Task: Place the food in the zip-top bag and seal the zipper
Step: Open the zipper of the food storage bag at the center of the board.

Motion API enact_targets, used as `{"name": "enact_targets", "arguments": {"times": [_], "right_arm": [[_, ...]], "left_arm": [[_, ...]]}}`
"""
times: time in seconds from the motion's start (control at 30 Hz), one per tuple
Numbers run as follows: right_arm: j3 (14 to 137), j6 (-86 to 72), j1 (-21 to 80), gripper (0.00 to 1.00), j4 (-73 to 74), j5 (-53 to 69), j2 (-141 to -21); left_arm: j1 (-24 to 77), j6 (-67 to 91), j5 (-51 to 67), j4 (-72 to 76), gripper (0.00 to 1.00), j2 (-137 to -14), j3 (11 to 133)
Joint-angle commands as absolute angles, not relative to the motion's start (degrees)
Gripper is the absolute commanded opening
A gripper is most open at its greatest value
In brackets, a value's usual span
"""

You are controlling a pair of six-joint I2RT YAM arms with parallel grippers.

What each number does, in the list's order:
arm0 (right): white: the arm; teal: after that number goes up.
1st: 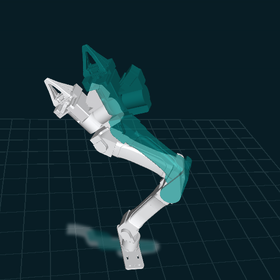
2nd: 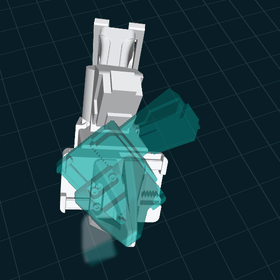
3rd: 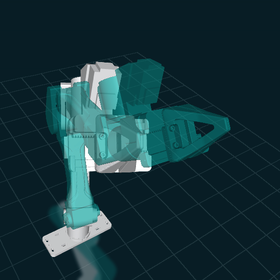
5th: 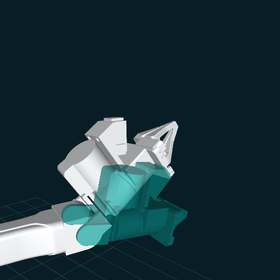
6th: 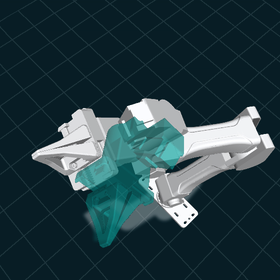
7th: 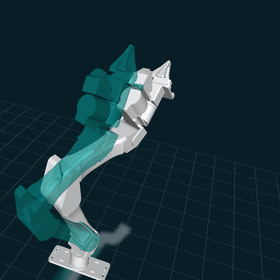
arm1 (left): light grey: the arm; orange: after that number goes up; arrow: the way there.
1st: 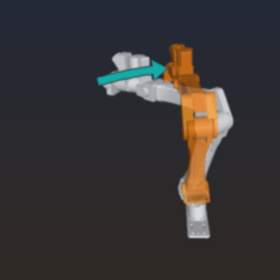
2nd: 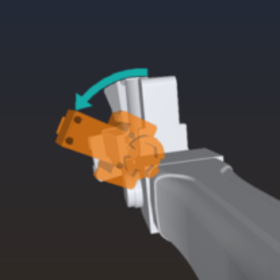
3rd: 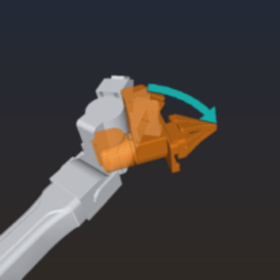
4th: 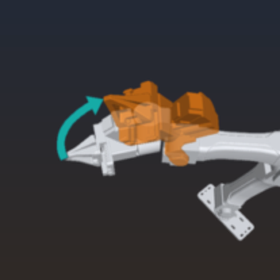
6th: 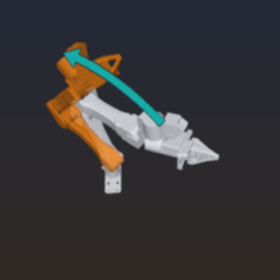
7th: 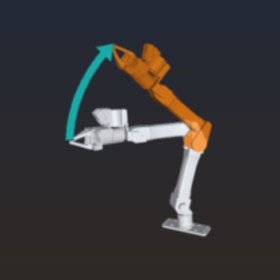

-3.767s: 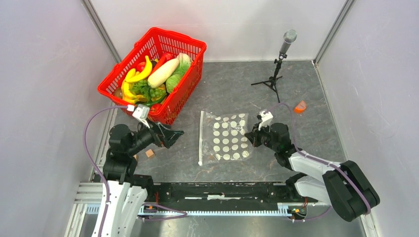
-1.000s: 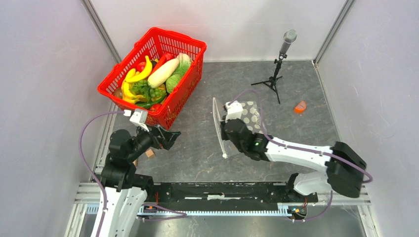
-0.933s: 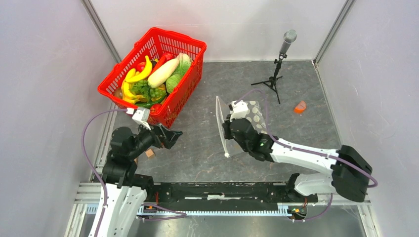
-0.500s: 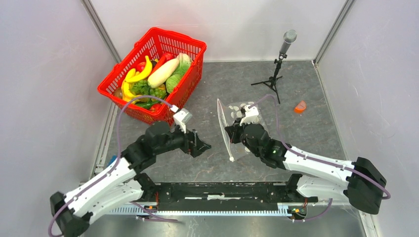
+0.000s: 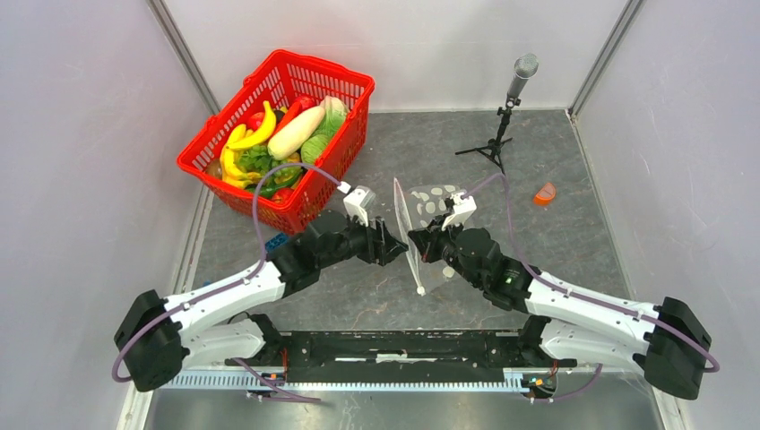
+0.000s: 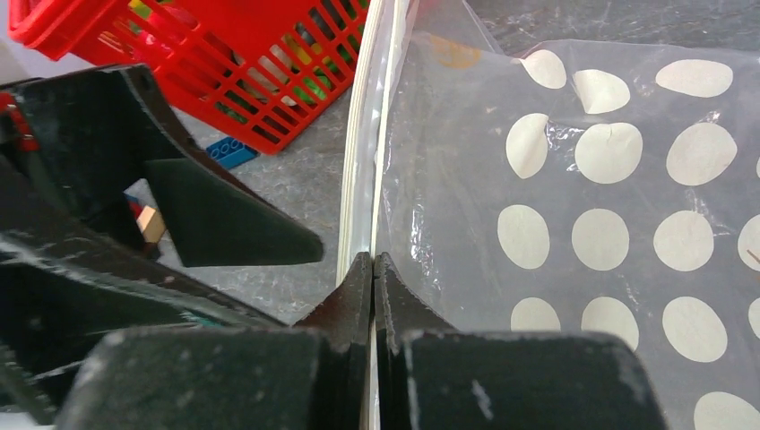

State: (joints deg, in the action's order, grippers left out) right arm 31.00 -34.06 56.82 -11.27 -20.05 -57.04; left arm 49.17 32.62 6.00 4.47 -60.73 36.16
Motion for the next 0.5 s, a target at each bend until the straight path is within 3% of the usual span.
{"name": "enact_targets", "arguments": {"times": [0.0,0.1,0.17,0.27,0.4,0.47], "right_arm": [[30.1,-33.2,56.6,0.00,-13.8,-18.1,-55.0],[30.0,-32.6,56.6,0.00,-13.4,-18.2,-53.7],[30.6,-31.9,56.7,0.00,-11.7,-18.6,-52.9],[30.9,-30.3,56.7,0.00,-10.3,-18.9,-51.7],[30.7,-29.5,56.7,0.00,-11.1,-16.7,-50.3],[30.9,-29.5,56.6,0.00,-10.7,-16.5,-49.7]], "left_arm": [[50.9,36.0,3.9,13.5,0.67,-64.3,38.7],[51.1,35.7,2.4,12.4,0.58,-66.3,39.4],[51.1,35.8,1.1,12.4,0.46,-66.2,38.6],[51.1,35.5,0.7,12.3,0.43,-66.4,38.4],[51.1,35.2,2.0,12.3,0.28,-66.9,38.5],[51.1,35.3,2.1,12.8,0.25,-66.5,38.1]]}}
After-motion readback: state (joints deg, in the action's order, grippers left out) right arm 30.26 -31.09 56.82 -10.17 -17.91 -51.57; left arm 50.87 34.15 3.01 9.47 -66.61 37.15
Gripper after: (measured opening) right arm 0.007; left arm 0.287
